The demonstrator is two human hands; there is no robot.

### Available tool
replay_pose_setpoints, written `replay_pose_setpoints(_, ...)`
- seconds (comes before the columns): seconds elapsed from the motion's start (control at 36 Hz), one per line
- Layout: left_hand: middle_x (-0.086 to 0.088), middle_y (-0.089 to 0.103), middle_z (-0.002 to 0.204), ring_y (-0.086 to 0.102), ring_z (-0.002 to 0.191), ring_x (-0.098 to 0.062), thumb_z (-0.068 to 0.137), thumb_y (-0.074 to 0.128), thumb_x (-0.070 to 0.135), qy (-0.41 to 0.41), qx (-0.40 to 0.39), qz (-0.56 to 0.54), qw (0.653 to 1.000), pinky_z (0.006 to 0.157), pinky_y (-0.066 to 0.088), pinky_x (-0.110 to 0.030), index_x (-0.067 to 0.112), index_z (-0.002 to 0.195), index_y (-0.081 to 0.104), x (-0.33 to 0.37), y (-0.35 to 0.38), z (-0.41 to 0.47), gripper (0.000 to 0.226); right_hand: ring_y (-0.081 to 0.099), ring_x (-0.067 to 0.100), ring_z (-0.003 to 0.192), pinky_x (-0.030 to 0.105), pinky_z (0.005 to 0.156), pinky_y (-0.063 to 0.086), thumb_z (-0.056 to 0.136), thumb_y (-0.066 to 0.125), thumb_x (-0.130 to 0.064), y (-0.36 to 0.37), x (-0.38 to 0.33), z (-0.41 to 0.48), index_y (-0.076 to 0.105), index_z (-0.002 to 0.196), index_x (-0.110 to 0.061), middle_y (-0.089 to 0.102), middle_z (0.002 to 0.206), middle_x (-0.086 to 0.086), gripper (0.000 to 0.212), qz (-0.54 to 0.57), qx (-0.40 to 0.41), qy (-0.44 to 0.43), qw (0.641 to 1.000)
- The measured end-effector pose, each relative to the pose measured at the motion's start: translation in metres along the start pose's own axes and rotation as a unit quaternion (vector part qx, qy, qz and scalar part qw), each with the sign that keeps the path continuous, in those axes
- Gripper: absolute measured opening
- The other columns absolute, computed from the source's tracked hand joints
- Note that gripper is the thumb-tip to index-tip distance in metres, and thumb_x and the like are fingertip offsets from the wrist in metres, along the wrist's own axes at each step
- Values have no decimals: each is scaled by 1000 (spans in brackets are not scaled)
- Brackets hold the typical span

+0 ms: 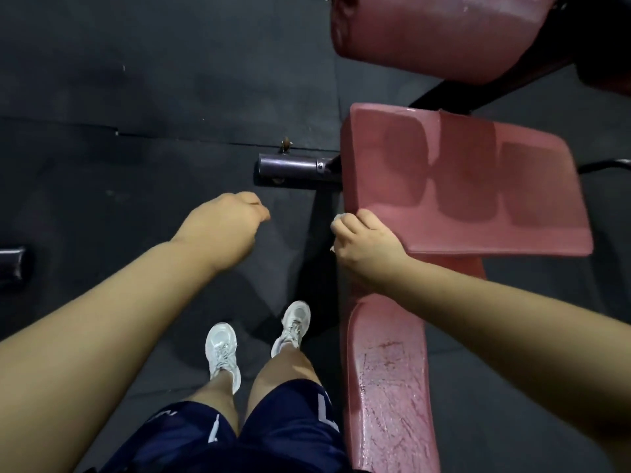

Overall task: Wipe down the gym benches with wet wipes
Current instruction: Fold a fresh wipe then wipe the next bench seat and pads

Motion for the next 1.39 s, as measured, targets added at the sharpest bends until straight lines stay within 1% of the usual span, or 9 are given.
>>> replay_pose_setpoints(0.17,4,51,127,52,113,-24,84,46,2,-28,21,-6,999,89,48,-41,24,123,58,-3,-5,7,46,51,23,57,34,67,23,43,75,-12,15,18,38,58,46,-13,52,59,5,17,50,-115,-1,992)
replay_pose_setpoints(0.22,4,52,127,52,113,-24,84,47,2,-39,27,-13,999,88,48,-42,24,122,59,-5,-7,11,45,56,25,75,34,78,27,56,76,-17,14,28,47,69,63,-14,61,76,7,10,47,-147,17,988)
replay_pose_setpoints(0.28,4,52,127,52,112,-25,84,47,2,-49,31,-18,998,87,49,-42,23,121,60,-6,-8,15,45,49,27,104,38,101,24,84,55,-15,24,36,56,69,99,-15,58,110,8,20,48,-176,17,983)
replay_pose_setpoints(0.36,3,52,127,52,112,-26,84,46,1,-65,35,-20,997,85,49,-43,22,122,60,-4,-11,23,45,43,26,117,44,110,15,90,46,-13,26,58,75,61,117,-17,52,125,6,30,39,-189,37,980)
replay_pose_setpoints(0.53,0,53,118,53,106,-29,84,45,1,-83,47,-25,995,79,50,-41,24,120,60,6,-13,42,46,44,25,115,40,106,20,88,53,-12,23,103,109,60,118,-18,53,122,4,32,46,-154,110,981)
replay_pose_setpoints(0.81,0,52,122,54,108,-29,86,43,2,-112,50,-37,992,84,50,-44,24,124,58,10,-6,49,46,36,23,126,42,117,5,92,43,-23,37,104,102,55,127,-18,45,133,5,37,41,-167,8,985)
replay_pose_setpoints(0.97,2,50,128,53,112,-26,86,42,4,-128,37,-35,991,87,49,-42,27,126,56,12,-1,48,48,38,30,125,42,117,14,92,46,-27,34,138,127,57,124,-9,46,132,11,39,94,-120,84,985)
replay_pose_setpoints(1.11,3,49,130,52,113,-26,85,42,3,-132,43,-31,990,89,48,-42,26,125,57,14,-5,50,48,40,29,121,38,102,31,88,52,-52,42,163,136,61,117,-11,47,127,11,52,152,-114,149,970)
replay_pose_setpoints(1.39,-2,50,132,50,116,-27,84,42,1,-106,74,-13,992,90,46,-38,23,121,60,42,-26,63,47,53,33,117,36,95,42,89,42,-58,83,218,127,61,118,-12,59,126,12,57,329,-125,328,876)
Point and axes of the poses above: each hand's wrist, its own z-axis towards the middle knuckle, its own y-axis out of the palm, x = y × z, the point moved 10 cm from there along z, towards the middle knuckle
